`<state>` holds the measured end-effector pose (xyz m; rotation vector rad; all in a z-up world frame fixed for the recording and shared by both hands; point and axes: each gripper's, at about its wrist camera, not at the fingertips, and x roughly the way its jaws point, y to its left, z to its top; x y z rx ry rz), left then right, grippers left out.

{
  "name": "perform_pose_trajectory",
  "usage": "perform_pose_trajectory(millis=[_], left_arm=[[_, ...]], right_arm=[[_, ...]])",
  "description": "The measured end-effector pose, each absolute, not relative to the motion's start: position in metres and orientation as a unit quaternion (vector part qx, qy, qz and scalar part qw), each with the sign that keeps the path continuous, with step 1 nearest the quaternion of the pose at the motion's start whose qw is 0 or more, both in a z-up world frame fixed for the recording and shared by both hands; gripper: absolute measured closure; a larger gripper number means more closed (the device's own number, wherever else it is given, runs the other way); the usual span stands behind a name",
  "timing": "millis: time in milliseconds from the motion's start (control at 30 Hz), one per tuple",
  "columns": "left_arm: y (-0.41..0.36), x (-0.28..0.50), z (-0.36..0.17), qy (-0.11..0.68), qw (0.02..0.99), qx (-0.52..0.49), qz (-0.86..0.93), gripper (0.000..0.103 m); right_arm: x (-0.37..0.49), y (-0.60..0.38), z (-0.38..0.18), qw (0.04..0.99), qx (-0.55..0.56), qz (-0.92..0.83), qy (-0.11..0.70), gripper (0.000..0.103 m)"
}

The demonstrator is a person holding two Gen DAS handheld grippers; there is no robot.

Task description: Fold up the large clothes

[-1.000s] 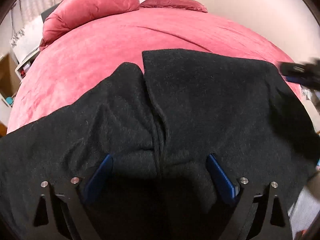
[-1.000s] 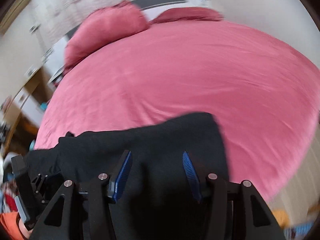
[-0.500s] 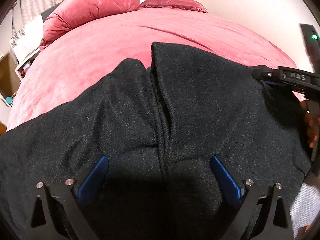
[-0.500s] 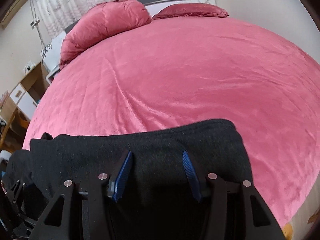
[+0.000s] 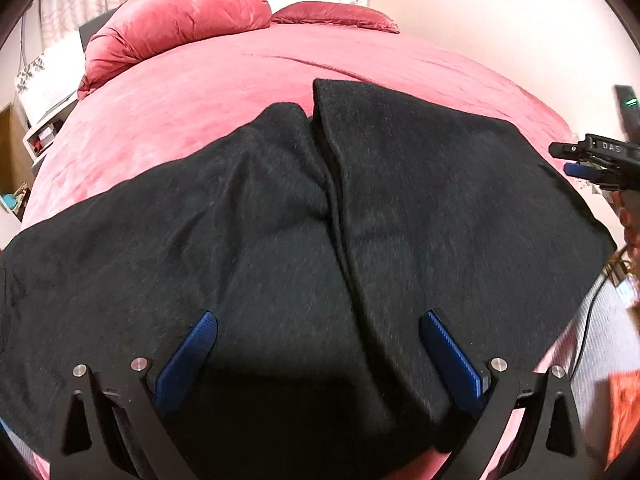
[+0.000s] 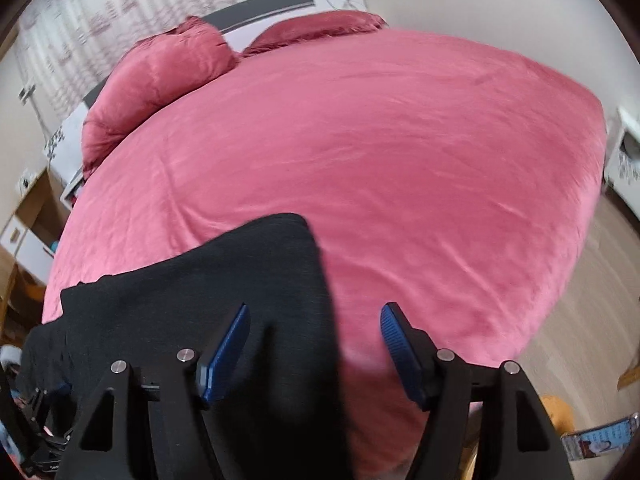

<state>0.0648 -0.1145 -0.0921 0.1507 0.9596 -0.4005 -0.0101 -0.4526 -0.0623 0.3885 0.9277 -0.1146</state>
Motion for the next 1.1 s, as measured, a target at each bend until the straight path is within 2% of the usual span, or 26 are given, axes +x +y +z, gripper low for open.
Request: perform_pose_trajectory(millis=[233, 367, 500, 667, 733, 800, 1100], left_arm=[[-0.096, 0.056, -0.091, 0.467, 0.862, 0.062, -0.189, 0.000], [-0.084, 0.046, -0.081, 0.466, 0.863, 0.049, -0.191, 0.000], [-0.066, 0.035, -0.072, 0.447, 0.872, 0.035, -0.197, 0.000], [-0.066, 0.036, -0.084, 0.443, 0.873, 0.057, -0.193, 0.000], [-0.071, 0.041, -0.090, 0.449, 0.871, 0.071, -0.185, 0.000], [-0.067, 0.042, -0.092, 0.453, 0.870, 0.066, -0.183, 0.000], [-0.020, 0.063, -0.064, 0.451, 0.880, 0.031, -0.149, 0.000]], right_arm=[[-0.006, -0.463, -0.104, 0.818, 0.274, 0.064, 0.502, 0.034], [-0.003, -0.470, -0.122, 0.798, 0.349, 0.100, 0.481, 0.032], [-0.006, -0.480, -0.130, 0.751, 0.453, 0.144, 0.458, 0.047], [-0.002, -0.467, -0.137, 0.755, 0.394, 0.149, 0.503, 0.050], [-0.001, -0.464, -0.135, 0.759, 0.387, 0.124, 0.509, 0.062], [-0.001, -0.462, -0.127, 0.751, 0.407, 0.112, 0.507, 0.084], [-0.014, -0.443, -0.057, 0.767, 0.415, 0.130, 0.471, 0.088]])
